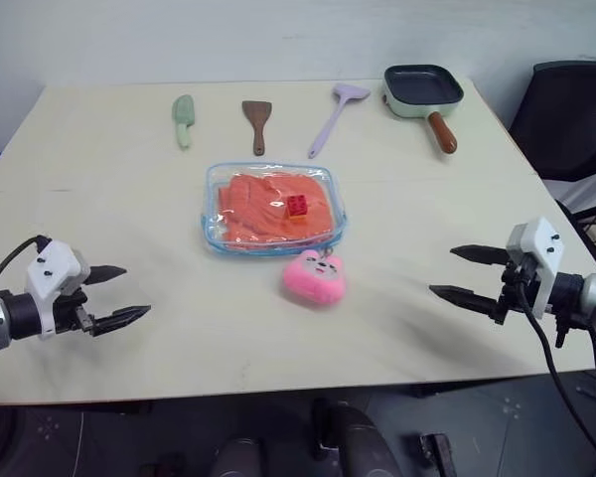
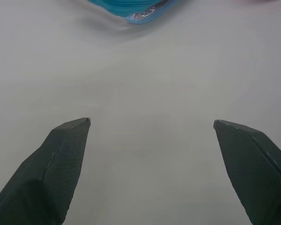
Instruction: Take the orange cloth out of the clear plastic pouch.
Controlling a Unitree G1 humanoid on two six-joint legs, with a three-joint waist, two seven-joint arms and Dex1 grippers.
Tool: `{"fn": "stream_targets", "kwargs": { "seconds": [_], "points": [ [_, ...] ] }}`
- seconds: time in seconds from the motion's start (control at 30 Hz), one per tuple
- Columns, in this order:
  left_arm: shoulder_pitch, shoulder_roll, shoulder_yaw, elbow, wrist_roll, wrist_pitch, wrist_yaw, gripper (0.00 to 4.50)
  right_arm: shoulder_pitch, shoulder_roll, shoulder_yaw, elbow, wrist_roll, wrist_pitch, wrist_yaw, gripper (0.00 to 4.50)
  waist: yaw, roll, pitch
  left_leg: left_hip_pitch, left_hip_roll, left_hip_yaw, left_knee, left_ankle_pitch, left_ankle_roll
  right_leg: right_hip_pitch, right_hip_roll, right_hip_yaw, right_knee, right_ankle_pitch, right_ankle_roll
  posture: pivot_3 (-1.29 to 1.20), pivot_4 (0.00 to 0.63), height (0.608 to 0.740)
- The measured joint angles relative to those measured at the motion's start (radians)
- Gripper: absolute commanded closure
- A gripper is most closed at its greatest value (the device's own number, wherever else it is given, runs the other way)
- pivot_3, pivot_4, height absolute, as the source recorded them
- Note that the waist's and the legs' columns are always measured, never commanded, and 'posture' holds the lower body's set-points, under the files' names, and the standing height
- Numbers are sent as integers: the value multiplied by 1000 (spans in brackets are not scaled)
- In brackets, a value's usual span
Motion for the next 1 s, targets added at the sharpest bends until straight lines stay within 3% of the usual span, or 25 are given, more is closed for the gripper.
{"fn": "stream_targets", "kwargs": {
  "seconds": [0.5,1.0],
  "points": [
    [12,-37,-1,-42,5,38,71,0,-8,0,4,-1,-1,-5,-9,19,0,0,0,1,0,1,0,1,-1,0,0,1,2,0,0,0,150,740],
    [-175,-84,-58,-28,-20,36,68,0,-2,6,10,-53,35,50,-39,19,2,0,0,1,-1,1,0,1,-2,0,-1,1,3,0,0,0,150,740]
  ]
}}
